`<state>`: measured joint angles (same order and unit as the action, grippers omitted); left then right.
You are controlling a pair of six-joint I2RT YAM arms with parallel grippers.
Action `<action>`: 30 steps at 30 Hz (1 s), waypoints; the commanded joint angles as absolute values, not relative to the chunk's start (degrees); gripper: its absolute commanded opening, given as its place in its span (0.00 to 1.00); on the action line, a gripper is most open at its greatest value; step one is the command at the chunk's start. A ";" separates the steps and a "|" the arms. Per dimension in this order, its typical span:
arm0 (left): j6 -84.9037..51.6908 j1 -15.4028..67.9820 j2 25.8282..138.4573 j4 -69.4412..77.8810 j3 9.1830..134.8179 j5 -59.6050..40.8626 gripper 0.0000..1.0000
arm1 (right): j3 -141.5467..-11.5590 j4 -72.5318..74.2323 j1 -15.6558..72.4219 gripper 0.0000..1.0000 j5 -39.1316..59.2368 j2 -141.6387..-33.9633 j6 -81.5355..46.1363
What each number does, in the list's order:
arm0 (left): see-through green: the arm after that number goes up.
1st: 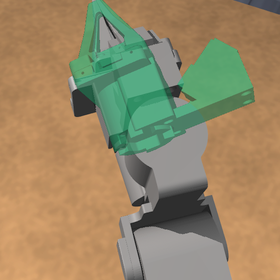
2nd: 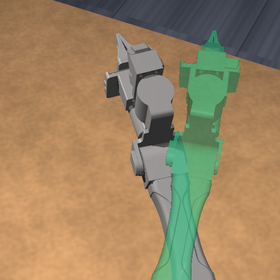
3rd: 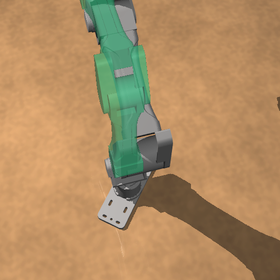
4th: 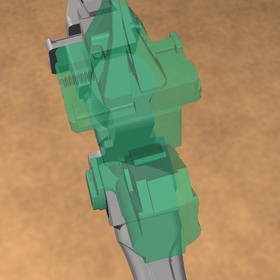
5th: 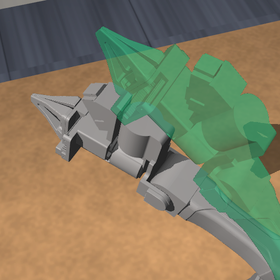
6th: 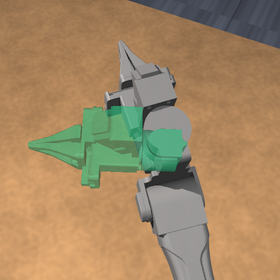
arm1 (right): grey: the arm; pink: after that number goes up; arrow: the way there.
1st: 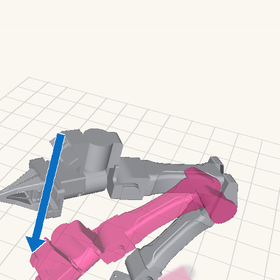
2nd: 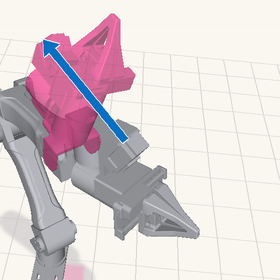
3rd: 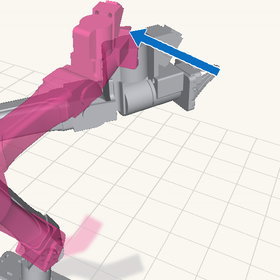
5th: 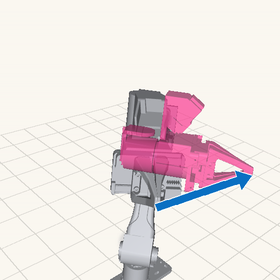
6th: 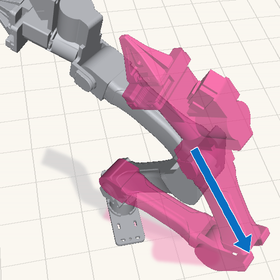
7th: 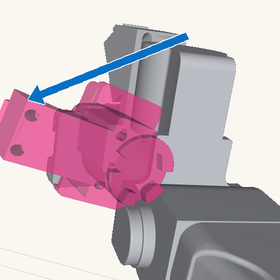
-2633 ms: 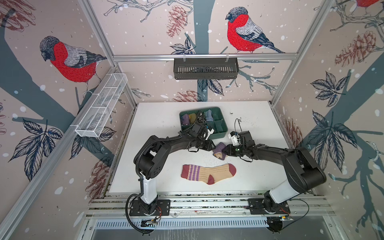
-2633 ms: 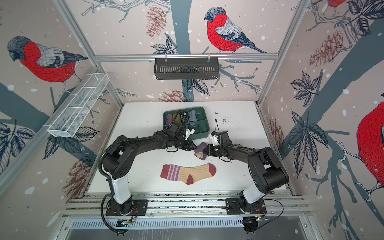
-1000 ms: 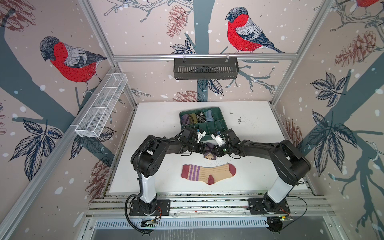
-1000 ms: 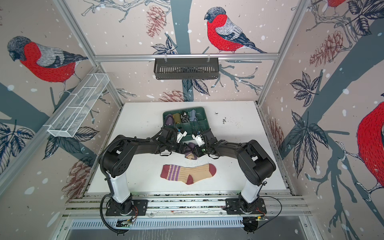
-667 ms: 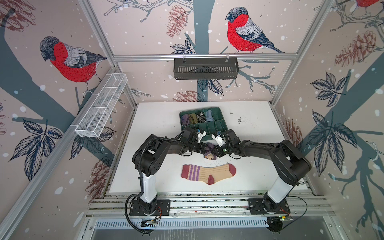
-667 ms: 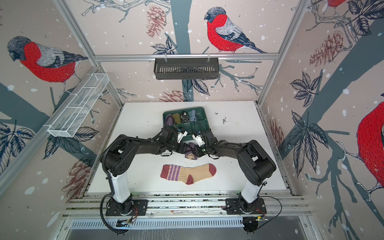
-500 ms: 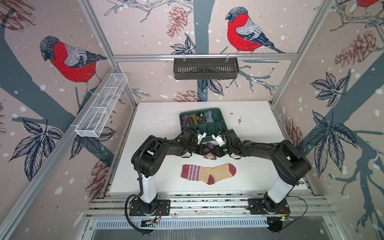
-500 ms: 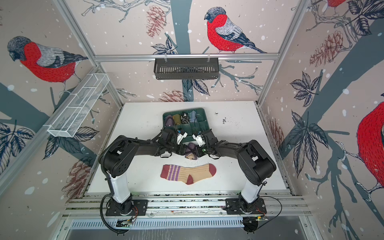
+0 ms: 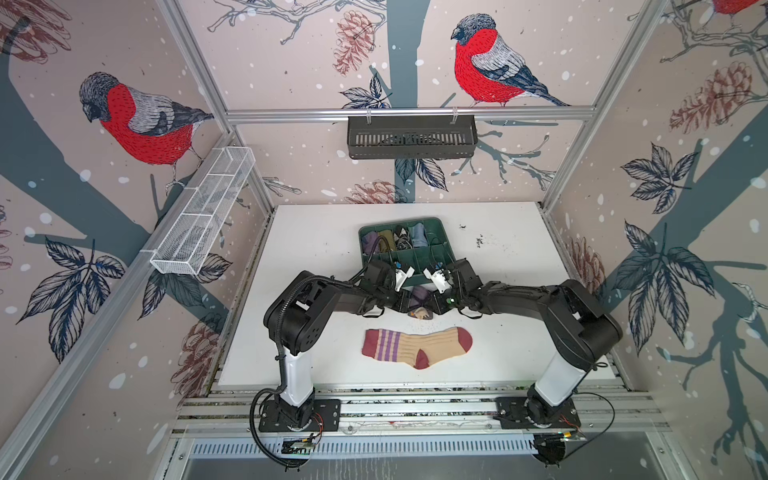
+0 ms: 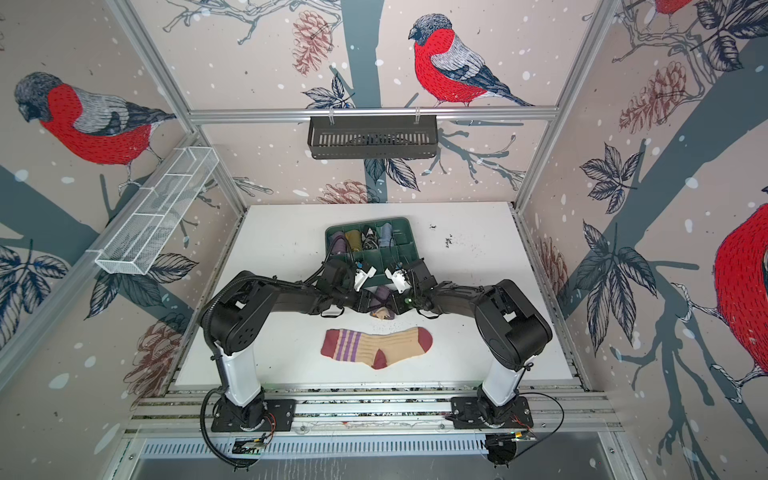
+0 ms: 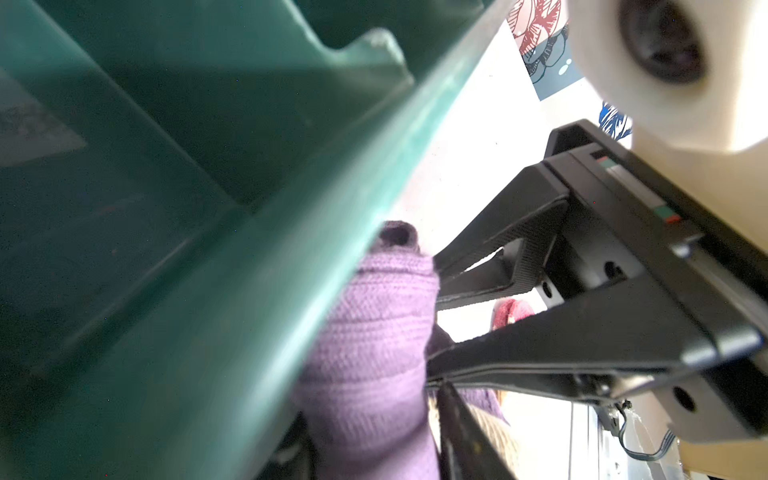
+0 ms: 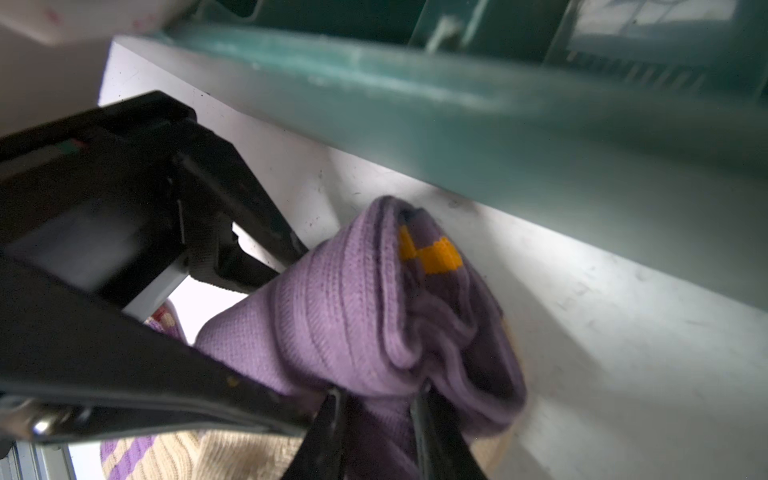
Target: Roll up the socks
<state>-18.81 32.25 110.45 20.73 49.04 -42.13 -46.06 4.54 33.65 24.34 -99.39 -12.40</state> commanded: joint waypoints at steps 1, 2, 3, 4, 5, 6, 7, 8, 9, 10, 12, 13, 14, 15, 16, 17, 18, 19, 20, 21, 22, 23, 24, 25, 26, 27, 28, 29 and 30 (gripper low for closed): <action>-22.79 32.74 112.62 9.63 49.11 -41.49 0.34 | -45.33 -4.61 33.75 0.30 22.15 -100.24 -13.61; -22.76 32.78 112.83 9.43 49.28 -41.48 0.33 | -45.32 -4.58 33.75 0.30 22.23 -100.20 -13.62; -22.68 32.78 113.01 9.24 49.46 -41.48 0.31 | -45.35 -4.55 33.75 0.30 22.15 -100.11 -13.75; -22.60 32.86 113.09 9.08 49.56 -41.48 0.28 | -45.33 -4.44 33.75 0.30 22.22 -100.04 -13.80; -22.44 32.87 113.12 8.82 49.66 -41.48 0.26 | -45.35 -4.39 33.75 0.30 22.17 -100.04 -13.84; -22.25 32.85 113.12 8.52 49.81 -41.48 0.25 | -45.32 -4.35 33.75 0.30 22.07 -100.06 -13.88; -22.08 32.82 113.03 8.16 49.92 -41.40 0.22 | -45.32 -4.34 33.75 0.30 22.14 -100.03 -13.94; -21.82 32.83 112.94 7.76 50.01 -41.19 0.18 | -45.33 -4.27 33.75 0.30 22.02 -100.02 -13.98; -21.64 32.80 112.81 7.33 50.14 -40.97 0.16 | -45.35 -4.20 33.66 0.30 21.95 -99.94 -14.06; -21.45 32.85 112.69 6.92 50.19 -40.67 0.10 | -45.26 -4.15 33.66 0.30 21.89 -99.85 -14.15; -21.27 32.79 112.50 6.23 50.27 -40.10 0.00 | -45.17 -3.99 33.50 0.30 21.84 -99.34 -14.48; -21.25 32.79 112.37 6.06 50.36 -39.84 0.00 | -45.03 -4.04 33.40 0.31 21.76 -98.94 -14.68; -21.35 32.83 112.25 5.97 50.36 -39.68 0.00 | -44.83 -3.89 33.25 0.31 21.87 -98.26 -14.91; -21.34 32.83 112.15 5.80 50.36 -39.49 0.00 | -44.70 -3.79 33.07 0.32 21.95 -97.59 -15.06; -21.29 32.81 112.02 5.62 50.44 -39.23 0.00 | -44.39 -3.68 32.75 0.33 22.25 -96.67 -15.28; -21.35 32.82 111.93 5.35 50.53 -38.89 0.00 | -44.16 -3.64 32.25 0.34 22.81 -95.45 -15.59; -21.36 32.79 111.81 5.27 50.54 -38.70 0.00 | -43.97 -3.77 31.73 0.34 23.57 -94.28 -15.73; -21.36 32.78 111.63 5.11 50.62 -38.55 0.00 | -43.67 -3.76 31.03 0.35 24.61 -92.71 -15.96; -21.36 32.79 111.47 4.92 50.76 -38.29 0.00 | -43.23 -3.77 30.25 0.37 25.83 -90.88 -16.07; -21.31 32.78 111.37 4.70 50.88 -38.12 0.00 | -43.01 -3.76 29.43 0.39 27.10 -89.09 -16.29; -21.22 32.78 111.28 4.42 51.05 -37.84 0.00 | -42.66 -3.77 28.39 0.41 28.53 -86.96 -16.58; -21.18 32.85 111.27 4.07 51.22 -37.71 0.00 | -42.22 -3.67 27.28 0.43 30.08 -84.68 -16.76; -21.09 32.78 111.27 3.94 51.39 -37.58 0.00 | -41.91 -3.73 26.20 0.44 30.91 -82.75 -17.09; -21.00 32.81 111.27 3.71 51.50 -37.37 0.00 | -41.60 -3.93 25.07 0.44 31.20 -80.51 -17.35; -20.92 32.78 111.14 3.50 51.59 -37.19 0.00 | -41.40 -4.28 23.94 0.45 31.22 -78.42 -17.49; -20.92 32.80 110.97 3.35 51.67 -36.89 0.00 | -41.40 -4.81 23.01 0.45 30.92 -76.79 -17.54; -20.87 32.86 110.67 3.18 51.68 -36.68 0.00 | -41.40 -5.40 22.03 0.46 30.37 -74.95 -17.53; -20.83 32.84 110.28 2.90 51.68 -36.47 0.00 | -41.31 -5.94 21.13 0.46 29.83 -73.34 -17.51; -20.75 32.87 109.88 2.67 51.77 -36.10 0.00 | -41.22 -6.30 20.43 0.46 29.41 -72.14 -17.49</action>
<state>-18.55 32.75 109.93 14.79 52.21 -38.89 -41.43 -4.25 21.67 29.17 -74.54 -16.71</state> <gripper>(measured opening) 0.139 0.459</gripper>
